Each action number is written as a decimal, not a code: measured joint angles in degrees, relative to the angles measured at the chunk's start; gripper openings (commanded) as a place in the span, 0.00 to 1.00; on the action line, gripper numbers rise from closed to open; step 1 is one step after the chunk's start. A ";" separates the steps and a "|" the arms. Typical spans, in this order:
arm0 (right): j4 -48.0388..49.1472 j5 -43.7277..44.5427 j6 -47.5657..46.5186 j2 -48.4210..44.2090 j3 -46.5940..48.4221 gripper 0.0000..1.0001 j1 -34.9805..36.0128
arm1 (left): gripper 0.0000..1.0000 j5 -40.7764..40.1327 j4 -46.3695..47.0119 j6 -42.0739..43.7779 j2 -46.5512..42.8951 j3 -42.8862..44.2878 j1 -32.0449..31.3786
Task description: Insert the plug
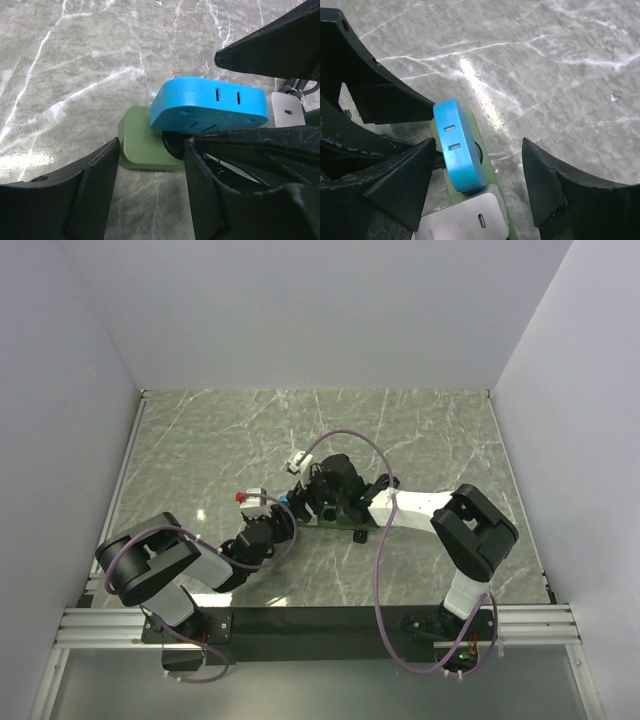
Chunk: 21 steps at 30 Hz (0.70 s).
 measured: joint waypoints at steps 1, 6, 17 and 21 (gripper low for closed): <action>-0.20 0.28 0.61 -0.15 -0.11 0.79 -0.15 | 0.59 0.13 0.09 -0.07 0.07 0.00 0.00; 0.11 1.92 2.19 -1.38 -1.53 0.82 -0.15 | 0.59 0.48 0.57 -0.26 0.35 0.00 -0.17; -2.47 -2.08 3.32 -8.28 -8.28 0.90 -0.07 | 0.59 1.16 0.17 -0.26 0.31 0.07 -0.20; -1.86 -2.29 3.80 -10.56 -9.18 0.92 -0.11 | 0.59 1.20 0.07 -0.26 0.26 0.11 -0.20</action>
